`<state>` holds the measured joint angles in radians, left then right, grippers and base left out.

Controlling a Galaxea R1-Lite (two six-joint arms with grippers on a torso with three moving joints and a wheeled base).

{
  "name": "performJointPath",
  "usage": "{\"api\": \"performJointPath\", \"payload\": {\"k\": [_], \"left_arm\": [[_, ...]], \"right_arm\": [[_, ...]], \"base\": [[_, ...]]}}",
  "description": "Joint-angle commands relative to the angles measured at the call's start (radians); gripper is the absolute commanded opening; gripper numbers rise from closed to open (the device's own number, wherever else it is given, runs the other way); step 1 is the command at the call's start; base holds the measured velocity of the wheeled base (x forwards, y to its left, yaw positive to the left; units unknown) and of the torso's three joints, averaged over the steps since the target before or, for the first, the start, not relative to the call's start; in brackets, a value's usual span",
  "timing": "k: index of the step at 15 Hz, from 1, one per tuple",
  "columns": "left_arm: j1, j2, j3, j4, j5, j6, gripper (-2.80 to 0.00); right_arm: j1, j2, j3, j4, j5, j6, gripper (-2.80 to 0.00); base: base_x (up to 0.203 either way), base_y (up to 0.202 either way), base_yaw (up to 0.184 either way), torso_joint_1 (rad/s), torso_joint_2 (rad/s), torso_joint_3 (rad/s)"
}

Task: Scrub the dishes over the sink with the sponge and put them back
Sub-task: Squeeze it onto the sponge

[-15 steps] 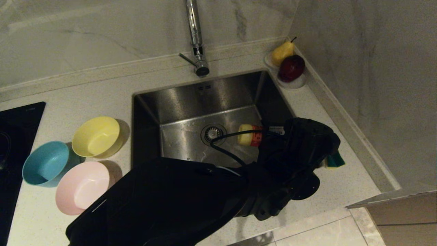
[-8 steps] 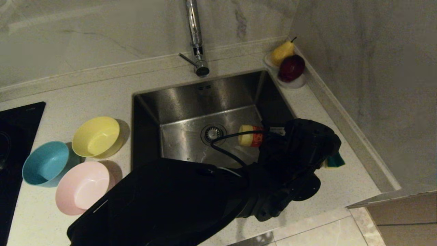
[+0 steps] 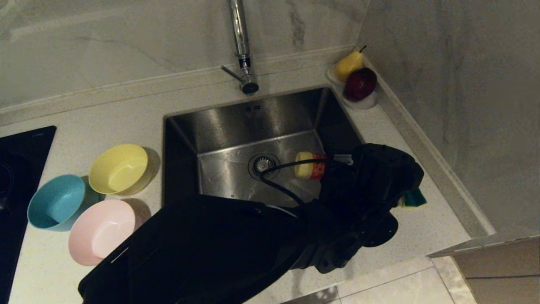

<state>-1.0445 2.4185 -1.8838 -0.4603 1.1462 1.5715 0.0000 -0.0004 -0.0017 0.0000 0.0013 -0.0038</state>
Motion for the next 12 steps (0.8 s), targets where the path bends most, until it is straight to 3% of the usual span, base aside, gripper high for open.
{"api": "performJointPath", "payload": {"k": [1,12], "left_arm": [[0.001,-0.009,0.000,-0.003,0.009,0.012,-2.80],[0.001,-0.001,0.002,-0.001,0.006,0.022,-2.80]], "right_arm": [[0.000,0.000,0.000,0.000,0.000,-0.001,-2.80],[0.000,0.000,0.000,0.000,0.000,-0.001,-2.80]], "base": [[0.000,0.000,0.000,0.000,0.00,0.000],[0.000,0.000,0.000,0.000,0.00,0.000]]}}
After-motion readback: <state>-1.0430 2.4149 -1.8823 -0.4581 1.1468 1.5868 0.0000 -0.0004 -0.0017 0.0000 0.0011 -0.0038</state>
